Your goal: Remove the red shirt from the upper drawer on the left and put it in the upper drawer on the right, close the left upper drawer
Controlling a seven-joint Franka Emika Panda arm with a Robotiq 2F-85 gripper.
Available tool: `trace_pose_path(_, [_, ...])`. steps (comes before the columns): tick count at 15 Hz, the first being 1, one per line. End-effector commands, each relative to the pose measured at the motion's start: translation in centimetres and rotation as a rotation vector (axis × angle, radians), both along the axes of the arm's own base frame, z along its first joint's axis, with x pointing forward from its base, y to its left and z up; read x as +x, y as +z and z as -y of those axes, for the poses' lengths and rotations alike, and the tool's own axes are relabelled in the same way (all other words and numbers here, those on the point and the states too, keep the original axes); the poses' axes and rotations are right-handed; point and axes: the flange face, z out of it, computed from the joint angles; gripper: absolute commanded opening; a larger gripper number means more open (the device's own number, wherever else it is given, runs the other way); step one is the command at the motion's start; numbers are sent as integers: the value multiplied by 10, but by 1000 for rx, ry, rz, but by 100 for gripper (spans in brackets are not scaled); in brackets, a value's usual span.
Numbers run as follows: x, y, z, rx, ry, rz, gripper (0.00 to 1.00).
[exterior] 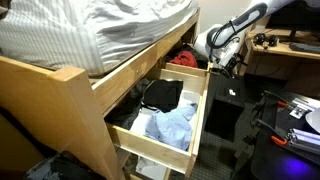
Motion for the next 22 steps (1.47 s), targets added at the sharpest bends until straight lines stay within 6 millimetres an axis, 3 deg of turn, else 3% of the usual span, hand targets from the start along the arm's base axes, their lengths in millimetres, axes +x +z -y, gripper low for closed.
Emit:
trace_pose_path(1, [0, -3, -2, -16, 0, 3, 100])
trace_pose_path(6, [9, -13, -13, -106, -23, 109, 100])
trace_pose_path(11, [8, -43, -34, -167, -42, 234, 100])
trace_pose_path(12, [10, -35, -26, -182, -30, 174, 100])
trace_pose_path(16, [11, -44, -35, -199, -43, 221, 100])
trace_pose_path(17, [15, -44, -35, -217, -66, 241, 75])
trace_pose_path(18, [20, -45, -37, -251, -93, 264, 79])
trace_pose_path(19, [25, -44, -40, -266, -117, 301, 66])
trace_pose_path(20, [29, -44, -42, -285, -150, 317, 91])
trace_pose_path(21, [33, -44, -45, -294, -159, 344, 92])
trace_pose_path(22, [25, -40, -41, -283, -125, 296, 96])
